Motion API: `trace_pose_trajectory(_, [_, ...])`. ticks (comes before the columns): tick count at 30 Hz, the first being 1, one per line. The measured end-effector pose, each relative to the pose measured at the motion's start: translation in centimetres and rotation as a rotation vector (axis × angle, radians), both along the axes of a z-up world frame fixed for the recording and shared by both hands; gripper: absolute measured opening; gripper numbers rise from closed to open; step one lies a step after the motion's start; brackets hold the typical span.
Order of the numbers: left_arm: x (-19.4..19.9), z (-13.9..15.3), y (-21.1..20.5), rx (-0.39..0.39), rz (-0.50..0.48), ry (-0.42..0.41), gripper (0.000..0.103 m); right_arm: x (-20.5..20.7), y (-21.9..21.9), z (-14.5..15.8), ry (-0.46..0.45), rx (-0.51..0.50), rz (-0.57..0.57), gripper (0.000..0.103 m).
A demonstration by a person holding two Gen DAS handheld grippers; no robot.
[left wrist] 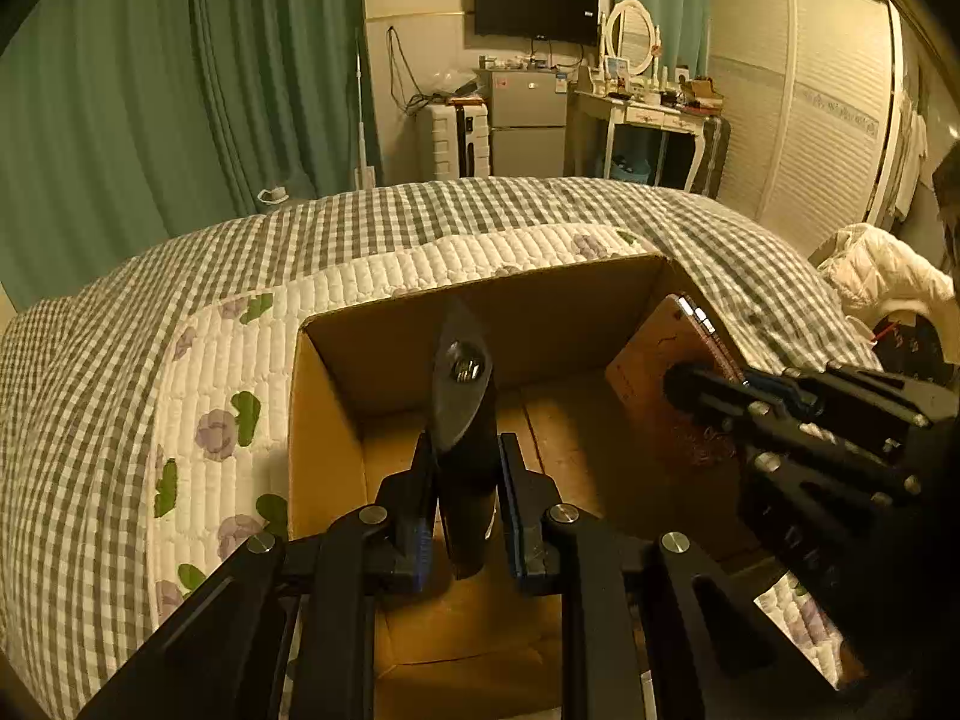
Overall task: Organize rigid objects
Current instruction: 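Carry the remote and circuit board into the box and open both tools, then move the right tool down and grasp the black USB charger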
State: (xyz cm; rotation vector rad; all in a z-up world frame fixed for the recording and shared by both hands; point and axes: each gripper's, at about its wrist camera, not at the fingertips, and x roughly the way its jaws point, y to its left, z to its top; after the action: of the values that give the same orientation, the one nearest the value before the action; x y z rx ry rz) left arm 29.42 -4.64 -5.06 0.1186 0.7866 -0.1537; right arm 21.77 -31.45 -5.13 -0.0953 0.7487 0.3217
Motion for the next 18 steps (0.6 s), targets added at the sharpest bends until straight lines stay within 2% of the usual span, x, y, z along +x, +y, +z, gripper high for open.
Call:
trace_pose_trajectory(3, [-0.7, 1.0, 0.0, 0.005, 0.005, -0.02, 0.029, 0.0, -0.6, 0.5, 0.022, 0.011, -0.007, 0.01])
trace_pose_trajectory(5, [-1.4, 2.0, 0.2, 0.006, 0.013, -0.034, 0.05, -0.5, -1.0, 1.3, 0.008, -0.021, -0.026, 0.011])
trace_pose_trajectory(7, [-2.3, 3.1, 0.3, 0.023, 0.023, -0.052, 0.052, -1.3, -1.4, 2.5, -0.007, -0.024, -0.029, 0.018])
trace_pose_trajectory(9, [-3.4, 4.4, 0.7, 0.02, 0.029, -0.057, 0.052, -2.2, -1.9, 4.5, -0.032, -0.018, -0.037, 0.04])
trace_pose_trajectory(10, [-4.1, 5.1, 1.0, 0.015, 0.034, -0.059, 0.055, -3.0, -2.1, 6.0, -0.047, -0.007, -0.036, 0.045])
trace_pose_trajectory(11, [-4.9, 6.0, 1.3, 0.012, 0.044, -0.067, 0.063, -3.5, -2.2, 7.0, -0.053, 0.003, -0.03, 0.049])
trace_pose_trajectory(14, [-7.8, 8.4, 2.2, 0.009, 0.067, -0.112, 0.082, -5.8, -2.5, 10.3, -0.093, 0.002, -0.038, 0.049])
trace_pose_trajectory(16, [-9.6, 9.9, 2.7, 0.005, 0.073, -0.132, 0.087, -7.8, -2.5, 12.8, -0.123, 0.005, -0.042, 0.053])
trace_pose_trajectory(18, [-11.7, 11.1, 3.2, 0.003, 0.081, -0.151, 0.092, -9.5, -2.5, 14.4, -0.14, 0.007, -0.045, 0.061])
